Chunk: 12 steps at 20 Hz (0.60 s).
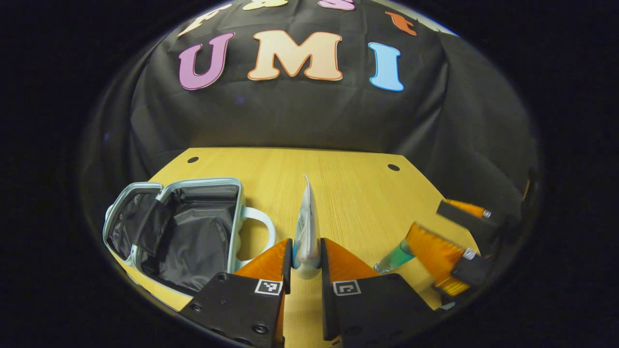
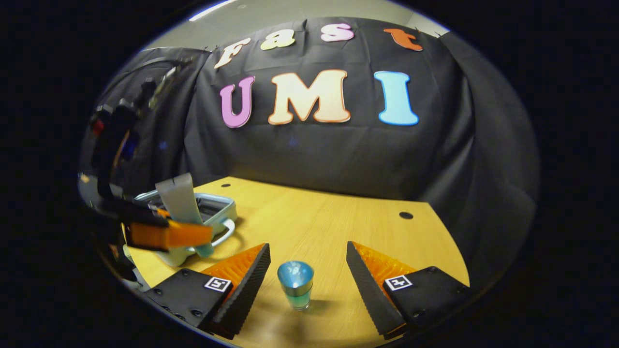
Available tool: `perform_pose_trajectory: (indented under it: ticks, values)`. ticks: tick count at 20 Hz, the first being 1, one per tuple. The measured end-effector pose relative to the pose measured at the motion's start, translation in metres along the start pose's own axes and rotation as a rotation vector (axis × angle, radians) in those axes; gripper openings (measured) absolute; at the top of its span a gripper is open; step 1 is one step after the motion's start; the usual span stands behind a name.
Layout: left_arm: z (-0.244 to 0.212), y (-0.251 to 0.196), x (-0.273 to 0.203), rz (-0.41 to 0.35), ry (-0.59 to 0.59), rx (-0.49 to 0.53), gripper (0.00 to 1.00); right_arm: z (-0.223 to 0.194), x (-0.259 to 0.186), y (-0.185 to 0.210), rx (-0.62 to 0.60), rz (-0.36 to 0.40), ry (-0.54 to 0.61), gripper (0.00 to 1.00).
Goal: First open the suitcase, pack the skin care products into it, and then close the suitcase.
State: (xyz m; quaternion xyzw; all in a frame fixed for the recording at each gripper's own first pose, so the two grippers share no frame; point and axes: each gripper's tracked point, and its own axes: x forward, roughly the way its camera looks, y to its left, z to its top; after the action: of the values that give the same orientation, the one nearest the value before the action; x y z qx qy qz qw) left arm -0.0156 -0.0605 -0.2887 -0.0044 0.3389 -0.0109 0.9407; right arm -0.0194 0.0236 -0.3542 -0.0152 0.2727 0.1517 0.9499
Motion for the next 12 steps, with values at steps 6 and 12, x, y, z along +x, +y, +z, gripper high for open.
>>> perform_pose_trajectory:
  ticks: [6, 12]
  values:
    - [0.0, 0.007, -0.012, 0.017, -0.002, 0.009, 0.24, -0.069, 0.011, 0.003, -0.046, 0.004, 0.119, 0.95]
    - [-0.006, 0.024, -0.019, 0.05, 0.031, 0.024, 0.23, -0.066, 0.011, 0.012, 0.043, 0.051, 0.15, 0.45]
